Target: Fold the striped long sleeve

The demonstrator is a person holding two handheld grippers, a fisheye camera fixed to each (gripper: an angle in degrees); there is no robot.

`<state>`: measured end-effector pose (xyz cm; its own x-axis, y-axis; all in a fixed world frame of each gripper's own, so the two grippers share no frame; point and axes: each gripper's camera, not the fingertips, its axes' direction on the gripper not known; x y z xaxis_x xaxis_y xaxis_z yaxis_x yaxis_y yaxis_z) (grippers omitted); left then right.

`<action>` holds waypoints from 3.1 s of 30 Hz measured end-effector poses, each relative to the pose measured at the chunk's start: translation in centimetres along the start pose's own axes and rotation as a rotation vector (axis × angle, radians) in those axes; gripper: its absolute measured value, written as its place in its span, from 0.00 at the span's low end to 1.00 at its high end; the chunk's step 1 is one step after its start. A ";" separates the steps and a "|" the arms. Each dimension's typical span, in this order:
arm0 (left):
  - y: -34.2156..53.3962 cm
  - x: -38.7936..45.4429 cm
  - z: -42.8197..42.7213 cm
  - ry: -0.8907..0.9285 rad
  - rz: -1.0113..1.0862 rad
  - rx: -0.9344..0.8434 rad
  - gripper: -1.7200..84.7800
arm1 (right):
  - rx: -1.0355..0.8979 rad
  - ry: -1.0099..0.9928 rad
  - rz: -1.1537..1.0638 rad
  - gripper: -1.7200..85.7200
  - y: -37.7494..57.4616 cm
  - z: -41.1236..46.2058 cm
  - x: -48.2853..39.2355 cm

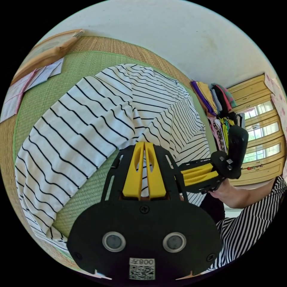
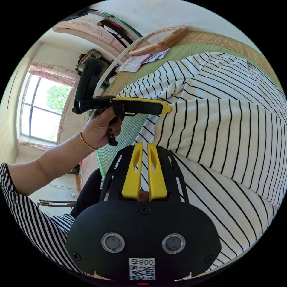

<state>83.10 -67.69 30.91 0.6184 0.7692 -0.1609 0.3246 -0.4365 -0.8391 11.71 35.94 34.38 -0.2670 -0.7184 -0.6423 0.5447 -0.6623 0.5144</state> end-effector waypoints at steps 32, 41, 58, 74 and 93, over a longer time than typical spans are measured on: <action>-40.0 42.3 10.5 0.094 0.473 -0.123 0.10 | 0.329 0.702 0.345 0.09 23.4 -11.1 13.0; -43.5 48.9 7.2 0.058 0.499 -0.117 0.03 | 0.420 0.569 0.373 0.03 29.4 -11.7 15.6; -48.7 58.3 7.6 0.047 0.490 -0.164 0.03 | 0.582 0.232 0.576 0.03 42.8 -12.3 28.0; -46.5 58.6 4.1 0.032 0.444 -0.026 0.03 | 0.674 0.251 0.554 0.02 47.4 -13.8 28.0; -36.0 59.3 11.4 -0.075 0.572 -0.073 0.02 | 0.481 0.448 0.457 0.02 38.1 -13.6 27.3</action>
<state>99.95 -1.09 45.64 0.6582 0.4315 -0.6169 0.0043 -0.8216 -0.5701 36.04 -6.01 28.70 0.2997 -0.8549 -0.4235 0.0929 -0.4156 0.9048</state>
